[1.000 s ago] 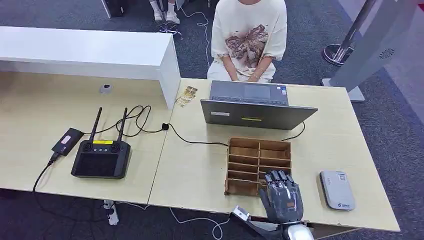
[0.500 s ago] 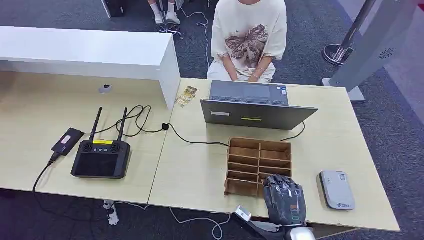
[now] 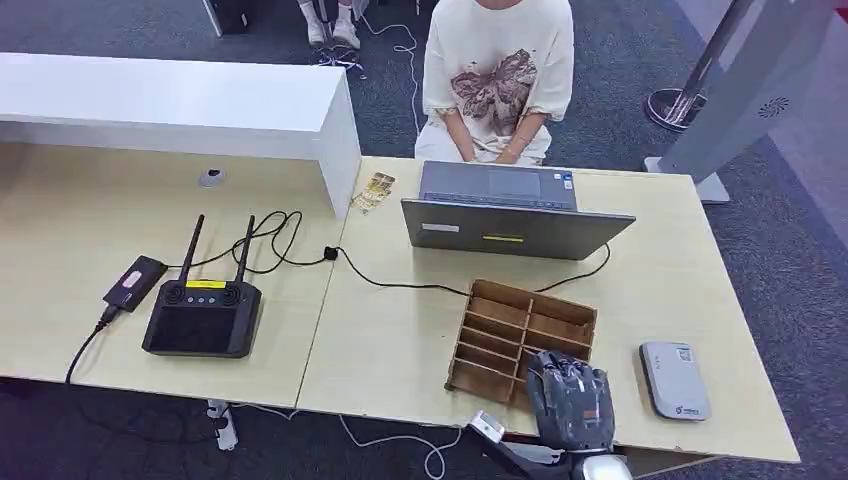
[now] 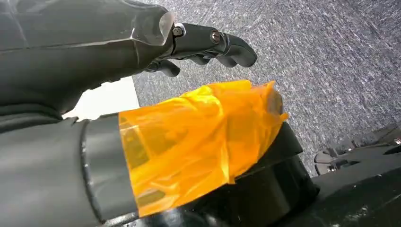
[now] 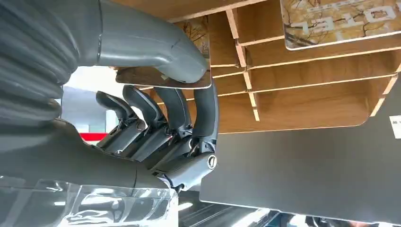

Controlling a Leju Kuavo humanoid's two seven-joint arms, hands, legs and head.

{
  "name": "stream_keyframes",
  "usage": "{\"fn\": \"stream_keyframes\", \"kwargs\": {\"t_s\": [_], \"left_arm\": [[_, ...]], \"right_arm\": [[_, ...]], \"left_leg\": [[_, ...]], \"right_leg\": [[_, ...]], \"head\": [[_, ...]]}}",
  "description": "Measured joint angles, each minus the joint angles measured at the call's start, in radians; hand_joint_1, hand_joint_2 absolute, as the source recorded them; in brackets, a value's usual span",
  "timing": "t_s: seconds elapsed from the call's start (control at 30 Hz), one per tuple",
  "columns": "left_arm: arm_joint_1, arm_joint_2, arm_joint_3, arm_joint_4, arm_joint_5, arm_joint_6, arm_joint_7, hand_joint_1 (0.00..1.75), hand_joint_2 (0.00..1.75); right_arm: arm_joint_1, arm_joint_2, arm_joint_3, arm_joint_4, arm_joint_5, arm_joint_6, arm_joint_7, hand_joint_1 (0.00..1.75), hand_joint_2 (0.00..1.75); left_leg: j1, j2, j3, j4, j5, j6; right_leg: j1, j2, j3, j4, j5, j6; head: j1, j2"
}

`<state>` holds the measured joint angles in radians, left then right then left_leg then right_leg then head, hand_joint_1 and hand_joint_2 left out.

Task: Pass the card to the sensor for recognition and then transmit it.

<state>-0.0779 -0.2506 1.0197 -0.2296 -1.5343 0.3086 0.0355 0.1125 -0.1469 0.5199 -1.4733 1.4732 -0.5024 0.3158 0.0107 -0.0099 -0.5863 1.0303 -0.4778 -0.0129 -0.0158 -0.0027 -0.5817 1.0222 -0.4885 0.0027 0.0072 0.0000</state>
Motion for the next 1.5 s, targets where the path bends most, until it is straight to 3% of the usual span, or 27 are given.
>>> {"fn": "stream_keyframes", "kwargs": {"t_s": [0.27,0.47,0.67,0.87,1.33,1.5], "left_arm": [[0.001,0.0,0.0,0.0,0.006,0.002,-0.005,0.0,0.0],[0.002,0.0,0.0,0.0,0.013,0.006,-0.013,0.0,0.0],[0.004,-0.001,0.0,0.0,0.027,0.024,-0.016,0.0,0.0],[0.005,-0.001,0.001,0.0,0.037,0.024,-0.016,0.0,0.0],[0.004,-0.002,0.001,0.0,0.033,0.023,-0.025,0.0,0.0],[-0.004,-0.003,0.0,0.0,0.01,0.013,-0.014,0.0,0.0]], "right_arm": [[0.005,0.0,-0.001,-0.018,-0.086,-0.041,-0.064,1.75,1.75],[0.016,0.0,-0.003,-0.043,-0.212,-0.08,-0.165,1.75,1.75],[0.03,0.0,-0.007,-0.107,-0.443,-0.079,-0.339,1.75,1.75],[0.035,0.0,-0.013,-0.188,-0.692,0.005,-0.529,1.75,1.75],[0.023,-0.008,-0.045,-0.277,-0.748,0.06,-0.612,1.75,1.75],[-0.039,-0.039,-0.076,-0.316,-0.688,0.104,-0.588,1.75,1.75]], "left_leg": [[0.0,0.0,0.0,0.0,0.0,0.0],[0.0,0.0,0.0,0.0,0.0,0.0],[0.0,0.0,0.0,0.0,0.0,0.0],[0.0,0.0,0.0,0.0,0.0,0.0],[0.0,0.0,0.0,0.0,0.0,0.0],[0.0,0.0,0.0,0.0,0.0,0.0]], "right_leg": [[0.0,0.0,0.0,0.0,0.0,0.0],[0.0,0.0,0.0,0.0,0.0,0.0],[0.0,0.0,0.0,0.0,0.0,0.0],[0.0,0.0,0.0,0.0,0.0,0.0],[0.0,0.0,0.0,0.0,0.0,0.0],[0.0,0.001,0.0,0.0,0.001,0.001]], "head": [[0.0,0.0],[0.0,0.0],[0.0,0.0],[0.0,0.0],[0.0,0.0],[0.0,0.0]]}}
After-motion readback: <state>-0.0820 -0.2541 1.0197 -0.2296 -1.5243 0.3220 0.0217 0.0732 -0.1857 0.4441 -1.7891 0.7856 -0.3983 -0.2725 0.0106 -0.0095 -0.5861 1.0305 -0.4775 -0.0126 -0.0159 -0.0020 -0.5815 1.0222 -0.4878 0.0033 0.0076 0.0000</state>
